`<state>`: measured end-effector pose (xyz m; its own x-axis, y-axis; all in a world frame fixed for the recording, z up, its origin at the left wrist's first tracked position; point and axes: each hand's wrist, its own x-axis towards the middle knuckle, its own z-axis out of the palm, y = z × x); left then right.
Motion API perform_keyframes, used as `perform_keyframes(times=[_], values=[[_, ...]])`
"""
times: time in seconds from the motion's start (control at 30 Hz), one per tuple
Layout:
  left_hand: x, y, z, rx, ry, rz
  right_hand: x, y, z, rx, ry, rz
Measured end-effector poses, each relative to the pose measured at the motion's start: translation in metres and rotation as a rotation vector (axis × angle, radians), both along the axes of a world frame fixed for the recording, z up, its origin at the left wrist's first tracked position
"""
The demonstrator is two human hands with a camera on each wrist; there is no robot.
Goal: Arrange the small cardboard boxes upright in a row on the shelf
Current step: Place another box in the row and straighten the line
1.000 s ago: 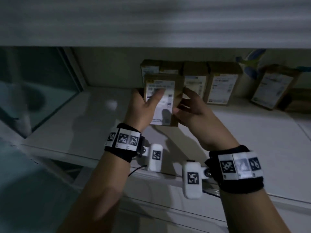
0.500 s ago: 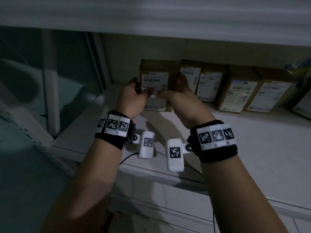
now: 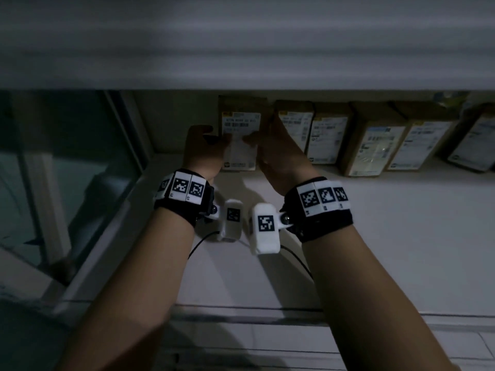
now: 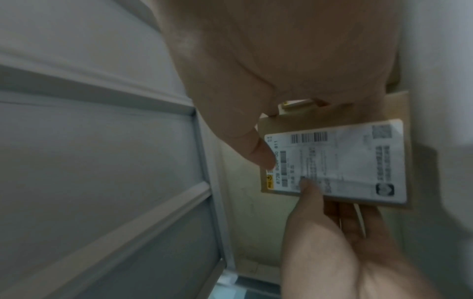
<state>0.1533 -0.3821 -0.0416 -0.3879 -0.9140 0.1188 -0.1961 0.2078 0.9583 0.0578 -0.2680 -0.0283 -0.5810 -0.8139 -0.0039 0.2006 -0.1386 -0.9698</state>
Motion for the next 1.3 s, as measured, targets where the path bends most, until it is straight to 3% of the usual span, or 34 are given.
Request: perform_keyframes(times=[0.17, 0.4, 0.67, 0.9, 1.0, 1.2, 1.3], values=[[-0.010, -0.003, -0.004, 0.129, 0.098, -0.110, -0.008, -0.018, -0.012, -0.037, -0.103, -0.049], [-0.010, 0.008, -0.008, 0.355, 0.176, -0.154, -0.005, -0.018, -0.007, 0.036, -0.110, -0.111], [-0.009, 0.013, -0.017, 0.331, 0.247, -0.268, -0.002, 0.000, 0.000, 0.290, -0.137, -0.014], [-0.012, 0.016, -0.019, 0.352, 0.201, -0.323, -0.009, 0.000, -0.003, 0.253, -0.226, -0.016], [-0.014, 0.014, -0.023, 0.355, 0.201, -0.319, -0.005, 0.002, -0.001, 0.242, -0.280, -0.015], [-0.007, 0.009, -0.023, 0.585, 0.317, -0.216, -0.005, 0.025, -0.002, 0.166, -0.314, -0.005], [-0.002, 0.007, -0.022, 0.616, 0.321, -0.185, -0.006, 0.045, -0.004, 0.150, -0.268, -0.016]])
